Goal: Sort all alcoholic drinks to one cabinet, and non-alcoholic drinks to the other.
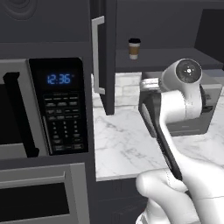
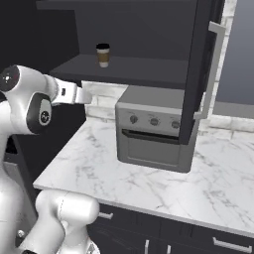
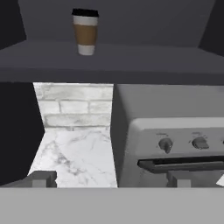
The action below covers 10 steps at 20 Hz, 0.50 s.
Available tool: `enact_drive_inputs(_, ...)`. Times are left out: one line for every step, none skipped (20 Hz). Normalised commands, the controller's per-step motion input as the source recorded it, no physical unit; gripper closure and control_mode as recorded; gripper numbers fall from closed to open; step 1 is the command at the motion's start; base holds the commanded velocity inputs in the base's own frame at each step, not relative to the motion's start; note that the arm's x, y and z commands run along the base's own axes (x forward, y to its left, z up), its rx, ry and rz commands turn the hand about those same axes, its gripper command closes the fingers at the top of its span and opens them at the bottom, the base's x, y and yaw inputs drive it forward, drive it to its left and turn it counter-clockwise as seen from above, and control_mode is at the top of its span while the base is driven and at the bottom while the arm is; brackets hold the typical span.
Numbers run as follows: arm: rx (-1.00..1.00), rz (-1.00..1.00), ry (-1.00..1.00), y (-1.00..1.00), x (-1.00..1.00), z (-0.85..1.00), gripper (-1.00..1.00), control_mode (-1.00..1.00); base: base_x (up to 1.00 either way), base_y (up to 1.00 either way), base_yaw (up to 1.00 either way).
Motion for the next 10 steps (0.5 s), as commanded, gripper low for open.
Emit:
enact_drive_inputs(0.13,0.0,0.17,-0.39,-1.0,-0.5,-1.0,-1.0,0.0,0.0,0.0)
enact_drive_inputs(0.13,0.0,0.18,-0.41,-1.0,-0.5,-1.0,-1.0,0.0,0.0,0.0)
enact_drive_inputs(0.11,0.0,0.17,-0.36,-1.0,-0.56,-1.0,-1.0,0.0,0.0,0.0)
enact_drive_inputs(0.1,0.0,0.17,-0.27,-1.0,-0.61,-1.0,-1.0,0.0,0.0,0.0)
enact_drive_inputs(0.09,0.0,0.17,-0.22,-1.0,-0.69,-1.0,-1.0,0.0,0.0,0.0)
enact_drive_inputs(0.05,0.0,0.18,-0.13,-0.95,-0.74,-1.0,-1.0,0.0,0.0,0.0)
enact_drive_inputs(0.01,0.0,0.17,-0.01,-0.91,-0.86,-1.0,-1.0,0.0,0.0,0.0)
enact_drive_inputs(0.0,0.0,0.17,0.0,-0.85,-0.91,-1.0,-1.0,0.0,0.0,0.0)
enact_drive_inputs(0.0,0.0,0.19,0.0,-0.7,-1.0,-1.0,-1.0,0.0,0.0,0.0)
enact_drive_inputs(0.0,0.0,0.17,0.0,-0.65,-1.0,-1.0,-1.0,0.0,0.0,0.0)
